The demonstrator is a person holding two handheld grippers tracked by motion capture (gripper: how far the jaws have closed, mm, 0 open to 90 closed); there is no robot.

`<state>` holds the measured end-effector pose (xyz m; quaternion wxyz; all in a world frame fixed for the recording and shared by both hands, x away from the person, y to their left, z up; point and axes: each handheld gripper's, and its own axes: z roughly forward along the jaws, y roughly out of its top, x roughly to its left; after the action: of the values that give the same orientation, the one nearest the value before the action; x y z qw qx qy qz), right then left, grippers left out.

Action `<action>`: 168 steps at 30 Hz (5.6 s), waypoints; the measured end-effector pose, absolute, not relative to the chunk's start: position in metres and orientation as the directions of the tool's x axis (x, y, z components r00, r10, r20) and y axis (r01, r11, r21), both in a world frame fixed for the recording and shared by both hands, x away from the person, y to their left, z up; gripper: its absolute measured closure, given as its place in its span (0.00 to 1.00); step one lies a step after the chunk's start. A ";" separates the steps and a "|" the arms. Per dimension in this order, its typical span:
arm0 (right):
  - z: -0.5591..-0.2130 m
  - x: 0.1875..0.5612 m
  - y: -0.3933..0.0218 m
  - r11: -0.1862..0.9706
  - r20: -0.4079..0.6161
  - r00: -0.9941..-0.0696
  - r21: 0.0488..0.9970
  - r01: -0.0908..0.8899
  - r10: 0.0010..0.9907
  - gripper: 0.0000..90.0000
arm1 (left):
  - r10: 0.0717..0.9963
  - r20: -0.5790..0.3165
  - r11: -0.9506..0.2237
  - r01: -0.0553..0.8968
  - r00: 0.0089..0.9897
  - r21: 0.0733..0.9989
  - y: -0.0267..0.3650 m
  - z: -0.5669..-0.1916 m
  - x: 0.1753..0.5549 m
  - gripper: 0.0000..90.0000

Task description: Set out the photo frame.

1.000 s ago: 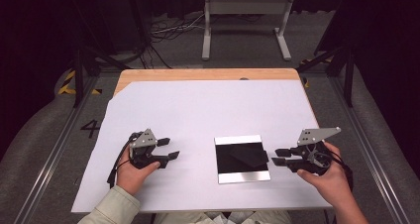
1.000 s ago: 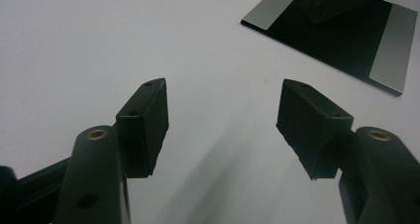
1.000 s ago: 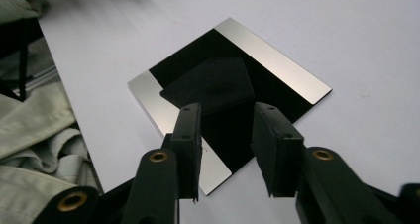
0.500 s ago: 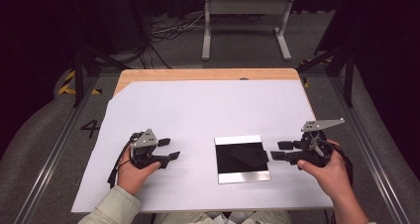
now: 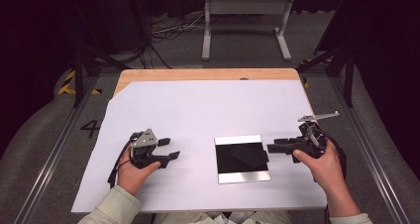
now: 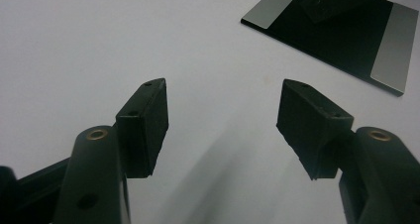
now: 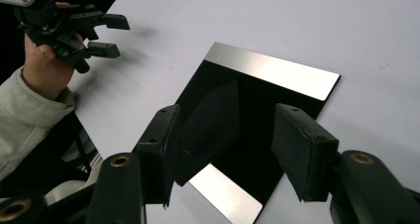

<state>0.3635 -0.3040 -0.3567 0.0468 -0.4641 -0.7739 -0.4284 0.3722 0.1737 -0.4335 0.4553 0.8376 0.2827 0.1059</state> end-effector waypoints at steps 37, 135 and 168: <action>-0.385 0.385 -0.281 0.166 0.553 -0.464 0.504 0.848 0.692 0.49 | 0.575 -0.069 -0.437 0.377 0.815 0.816 0.174 -0.435 0.370 0.41; -0.365 0.371 -0.233 0.315 0.320 -0.871 0.839 0.443 0.372 0.97 | 0.591 -0.050 -0.422 0.362 0.805 0.831 0.176 -0.433 0.371 0.41; -0.400 0.378 -0.248 0.387 0.298 -0.872 0.806 0.448 0.389 0.97 | 0.592 -0.082 -0.386 0.372 0.802 0.844 0.170 -0.435 0.375 0.39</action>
<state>0.3779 -0.2477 -0.3998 0.0299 -0.2515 -0.8322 -0.4933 0.3748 0.1701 -0.4355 0.4708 0.8242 0.2922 0.1169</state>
